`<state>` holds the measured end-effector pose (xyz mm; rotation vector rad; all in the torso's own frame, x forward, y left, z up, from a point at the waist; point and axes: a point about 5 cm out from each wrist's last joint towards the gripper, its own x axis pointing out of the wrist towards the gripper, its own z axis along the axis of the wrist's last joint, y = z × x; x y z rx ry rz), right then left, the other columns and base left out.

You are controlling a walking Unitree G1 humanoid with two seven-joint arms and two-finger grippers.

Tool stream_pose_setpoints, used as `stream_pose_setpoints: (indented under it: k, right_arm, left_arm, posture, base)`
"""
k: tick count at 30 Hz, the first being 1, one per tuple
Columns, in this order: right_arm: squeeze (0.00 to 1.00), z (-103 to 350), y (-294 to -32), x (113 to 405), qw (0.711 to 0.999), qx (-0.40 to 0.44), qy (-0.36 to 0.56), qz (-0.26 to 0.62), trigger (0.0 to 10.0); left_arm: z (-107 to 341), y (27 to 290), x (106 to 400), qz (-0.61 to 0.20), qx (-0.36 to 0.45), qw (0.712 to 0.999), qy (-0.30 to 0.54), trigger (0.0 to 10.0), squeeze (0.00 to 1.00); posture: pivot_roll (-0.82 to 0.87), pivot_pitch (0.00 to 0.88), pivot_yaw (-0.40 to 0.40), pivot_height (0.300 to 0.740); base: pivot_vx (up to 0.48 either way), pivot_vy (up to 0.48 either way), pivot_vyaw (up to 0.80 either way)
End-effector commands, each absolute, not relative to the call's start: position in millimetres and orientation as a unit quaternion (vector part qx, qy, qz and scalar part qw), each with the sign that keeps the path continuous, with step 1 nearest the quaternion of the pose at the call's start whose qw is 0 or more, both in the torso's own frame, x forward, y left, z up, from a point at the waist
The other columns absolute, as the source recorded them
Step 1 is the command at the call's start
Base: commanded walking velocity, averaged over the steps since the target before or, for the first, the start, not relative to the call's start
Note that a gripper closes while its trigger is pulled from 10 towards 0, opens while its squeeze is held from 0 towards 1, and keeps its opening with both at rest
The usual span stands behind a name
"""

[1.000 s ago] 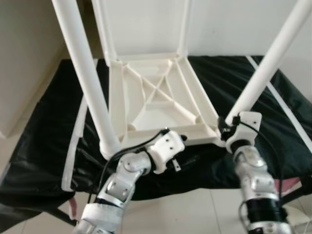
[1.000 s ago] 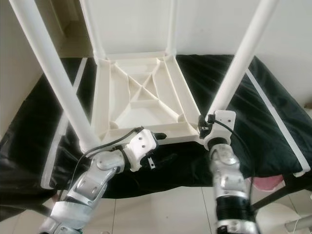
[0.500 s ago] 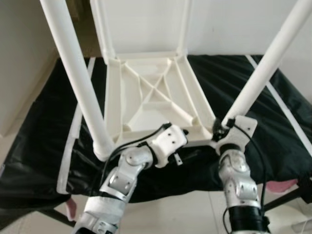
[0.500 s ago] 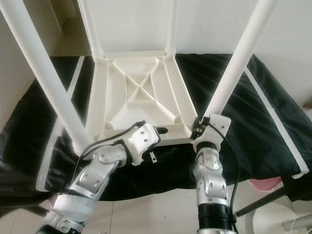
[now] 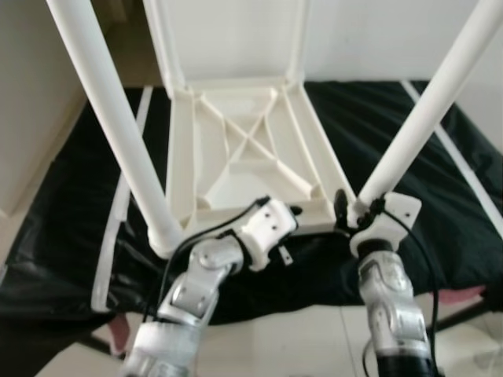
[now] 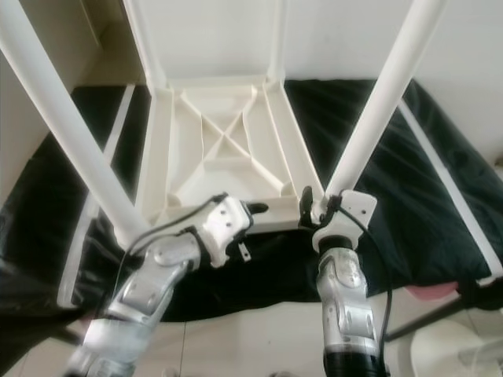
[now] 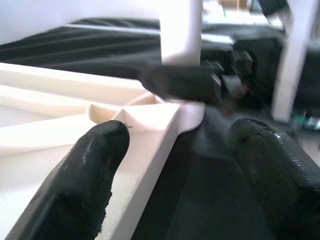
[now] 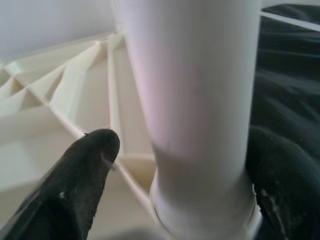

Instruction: Building children table

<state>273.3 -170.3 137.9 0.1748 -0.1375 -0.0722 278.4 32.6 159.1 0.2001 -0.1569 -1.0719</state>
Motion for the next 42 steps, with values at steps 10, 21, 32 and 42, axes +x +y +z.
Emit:
stream_pose_setpoints:
  k: [10,21,32,42]
  right_arm:
    - [0.00,123.4,-163.1,238.7,0.997,0.028,-0.056,0.055,10.0]
    - [0.00,117.8,-151.1,224.8,0.990,0.027,-0.038,0.132,10.0]
    - [0.00,125.9,-130.9,231.0,0.977,0.034,-0.049,0.206,10.0]
    - [0.00,136.9,-117.5,248.2,0.969,0.042,-0.071,0.234,10.0]
  left_arm:
    - [149.7,71.9,238.0,-0.572,0.083,0.816,-0.009,10.0,0.00]
    - [135.0,111.9,210.3,-0.580,0.099,0.806,0.065,10.0,0.00]
    - [142.9,171.9,216.3,-0.519,0.159,0.831,0.124,10.0,0.00]
    - [154.8,231.9,226.1,-0.434,0.225,0.857,0.163,10.0,0.00]
  posture:
    - [-0.07,0.097,0.000,0.740]
    - [-0.05,0.096,-0.002,0.740]
    - [-0.03,0.088,-0.010,0.740]
    - [-0.02,0.079,-0.011,0.740]
  base:
    - [0.000,0.000,0.00]
    - [0.000,0.000,0.00]
    - [0.000,0.000,0.00]
    - [0.000,0.000,0.00]
